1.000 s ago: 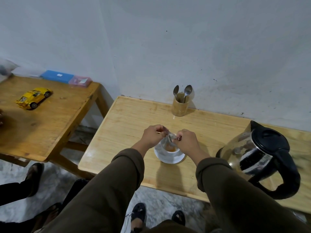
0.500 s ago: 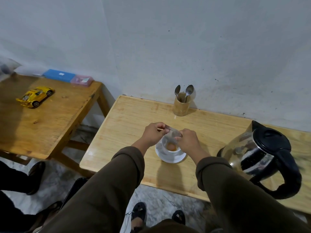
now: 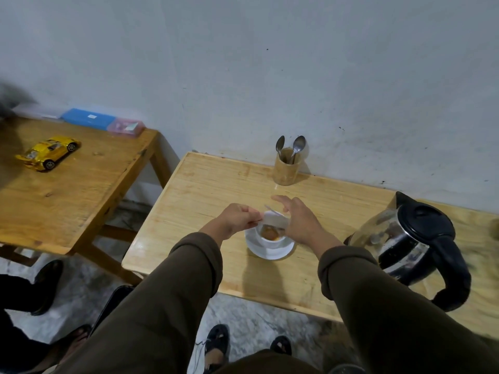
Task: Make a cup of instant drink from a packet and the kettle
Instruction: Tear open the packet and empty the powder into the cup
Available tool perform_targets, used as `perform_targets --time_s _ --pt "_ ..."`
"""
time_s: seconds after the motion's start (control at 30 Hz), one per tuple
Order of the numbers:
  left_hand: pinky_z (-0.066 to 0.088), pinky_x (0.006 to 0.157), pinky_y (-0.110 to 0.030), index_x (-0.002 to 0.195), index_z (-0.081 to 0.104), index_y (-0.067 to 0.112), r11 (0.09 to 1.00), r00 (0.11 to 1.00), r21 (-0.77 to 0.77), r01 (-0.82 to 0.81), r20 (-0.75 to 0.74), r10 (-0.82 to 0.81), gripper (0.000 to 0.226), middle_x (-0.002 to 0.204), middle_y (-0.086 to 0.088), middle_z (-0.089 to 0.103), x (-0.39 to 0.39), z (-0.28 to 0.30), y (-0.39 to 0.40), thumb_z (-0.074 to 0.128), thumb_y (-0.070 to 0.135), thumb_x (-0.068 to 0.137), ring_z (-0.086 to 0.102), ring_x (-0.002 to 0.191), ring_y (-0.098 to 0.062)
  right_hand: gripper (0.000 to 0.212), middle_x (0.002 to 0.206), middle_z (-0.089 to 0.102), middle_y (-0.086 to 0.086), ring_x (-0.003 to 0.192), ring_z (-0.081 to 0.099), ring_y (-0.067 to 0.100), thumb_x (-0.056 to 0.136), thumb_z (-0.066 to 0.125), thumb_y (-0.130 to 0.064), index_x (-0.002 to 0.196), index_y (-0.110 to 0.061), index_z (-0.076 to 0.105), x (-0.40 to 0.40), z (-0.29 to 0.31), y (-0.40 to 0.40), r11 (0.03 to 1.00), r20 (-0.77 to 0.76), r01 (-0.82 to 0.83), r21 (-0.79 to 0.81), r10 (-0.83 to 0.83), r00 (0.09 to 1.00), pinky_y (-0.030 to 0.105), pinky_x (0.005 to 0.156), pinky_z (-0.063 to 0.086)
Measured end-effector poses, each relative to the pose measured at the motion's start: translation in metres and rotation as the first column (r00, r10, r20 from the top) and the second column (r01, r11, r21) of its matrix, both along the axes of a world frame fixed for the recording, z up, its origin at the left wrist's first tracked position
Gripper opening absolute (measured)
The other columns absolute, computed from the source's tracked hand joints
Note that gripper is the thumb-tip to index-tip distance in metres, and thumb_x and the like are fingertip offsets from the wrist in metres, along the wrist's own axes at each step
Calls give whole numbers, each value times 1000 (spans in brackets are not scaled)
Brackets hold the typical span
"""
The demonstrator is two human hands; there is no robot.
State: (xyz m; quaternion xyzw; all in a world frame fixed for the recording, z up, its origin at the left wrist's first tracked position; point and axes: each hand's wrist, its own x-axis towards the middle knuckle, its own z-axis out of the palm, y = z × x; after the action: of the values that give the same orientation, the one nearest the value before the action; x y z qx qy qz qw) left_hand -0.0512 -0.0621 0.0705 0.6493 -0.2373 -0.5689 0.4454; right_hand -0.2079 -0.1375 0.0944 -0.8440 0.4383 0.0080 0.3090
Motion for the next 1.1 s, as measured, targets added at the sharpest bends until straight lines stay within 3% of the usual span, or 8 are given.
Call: perform_targets --time_s 0.23,0.4,0.47,0.6,0.67,0.77,0.87,1.1 --pt "47 55 -25 73 62 9 985 982 -85 -149 105 158 17 66 -8 58 17 -1 10 69 -4 80 52 57 -18 47 105 63 9 88 67 25 88 57 -13 132 -24 46 23 13 3 862 180 363 354 -444 878 40 83 58" --pt "50 53 -25 70 62 11 961 944 -111 -252 189 270 18 63 -6 62 35 -6 24 73 0 78 57 45 -11 71 104 68 20 62 60 16 78 69 -4 135 -24 32 52 12 20 835 167 349 426 -452 877 22 48 47" --pt "51 52 -24 71 62 11 951 923 -95 -294 230 308 16 62 -5 62 42 -11 31 72 0 78 57 39 -6 69 109 64 21 68 63 20 77 67 -4 131 -24 31 67 9 29 840 145 363 403 -450 881 21 41 44" --pt "50 51 -8 89 72 8 945 880 -6 -327 361 307 10 74 0 66 55 -28 48 67 5 81 60 51 -1 55 110 64 19 93 65 33 76 65 -9 120 -22 35 93 -11 45 896 52 315 313 -348 936 41 73 56" --pt "50 49 -8 94 72 4 949 883 43 -312 383 273 17 77 -2 67 61 -40 54 62 2 81 62 50 2 48 110 64 18 99 62 34 80 62 -10 122 -15 38 101 -18 54 927 -2 270 262 -279 960 37 72 48" --pt "57 78 -29 101 72 5 956 886 124 -267 421 193 26 100 -15 73 68 -58 60 58 0 81 69 83 -23 47 112 64 20 103 60 36 84 59 -11 128 -8 40 113 -31 60 953 -59 234 191 -226 972 34 71 42" --pt "52 94 -32 107 70 3 968 869 164 -189 488 87 29 114 -15 70 72 -72 58 57 -1 82 66 106 -28 48 117 62 20 106 59 36 88 53 -11 134 -6 39 123 -41 65 962 -112 215 167 -198 974 36 78 47" --pt "38 83 -17 109 68 3 972 797 217 -90 601 -60 32 116 -13 68 69 -90 49 51 -4 83 62 110 -25 45 121 64 17 111 58 33 88 49 -15 133 -9 43 125 -47 65 950 -123 261 171 -242 962 27 81 41"
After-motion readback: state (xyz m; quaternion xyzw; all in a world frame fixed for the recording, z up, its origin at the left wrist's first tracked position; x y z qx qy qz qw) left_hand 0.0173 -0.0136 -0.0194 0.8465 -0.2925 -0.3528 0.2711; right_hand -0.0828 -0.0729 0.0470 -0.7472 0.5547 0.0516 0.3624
